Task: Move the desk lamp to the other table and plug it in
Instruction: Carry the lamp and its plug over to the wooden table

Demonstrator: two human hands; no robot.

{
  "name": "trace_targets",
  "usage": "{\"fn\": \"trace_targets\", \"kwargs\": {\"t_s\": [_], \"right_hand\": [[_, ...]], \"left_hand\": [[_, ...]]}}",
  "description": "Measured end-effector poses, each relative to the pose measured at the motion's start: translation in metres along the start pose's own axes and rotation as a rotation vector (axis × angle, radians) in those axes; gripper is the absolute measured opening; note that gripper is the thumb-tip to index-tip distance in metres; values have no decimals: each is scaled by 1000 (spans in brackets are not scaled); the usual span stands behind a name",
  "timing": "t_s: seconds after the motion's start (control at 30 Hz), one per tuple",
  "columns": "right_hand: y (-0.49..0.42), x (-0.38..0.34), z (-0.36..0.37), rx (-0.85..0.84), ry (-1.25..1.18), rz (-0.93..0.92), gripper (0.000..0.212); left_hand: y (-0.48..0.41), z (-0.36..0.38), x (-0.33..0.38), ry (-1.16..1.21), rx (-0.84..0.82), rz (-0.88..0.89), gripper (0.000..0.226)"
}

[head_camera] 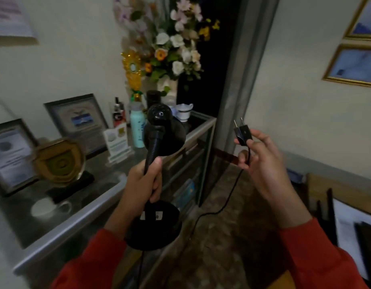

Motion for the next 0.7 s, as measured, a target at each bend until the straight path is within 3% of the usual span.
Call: {"fn": "trace_targets", "kwargs": {"t_s": [0.2, 0.7], "right_hand": [[-44, -17, -58, 169, 62, -64, 21], [-168, -56, -252, 497, 127, -135, 22]], "left_hand": [[-76, 60, -38, 136, -161, -2, 29], [-263, 276, -143, 166, -407, -60, 32]]}}
Point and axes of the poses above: each hand's wrist, its own y-axis away from the middle knuckle, its own z-axis out of the palm, x = y × z, the point moved 4 cm from there along -y, towards the middle knuckle, and after that the axes turned 7 degrees about z, right-handed, at the moved point
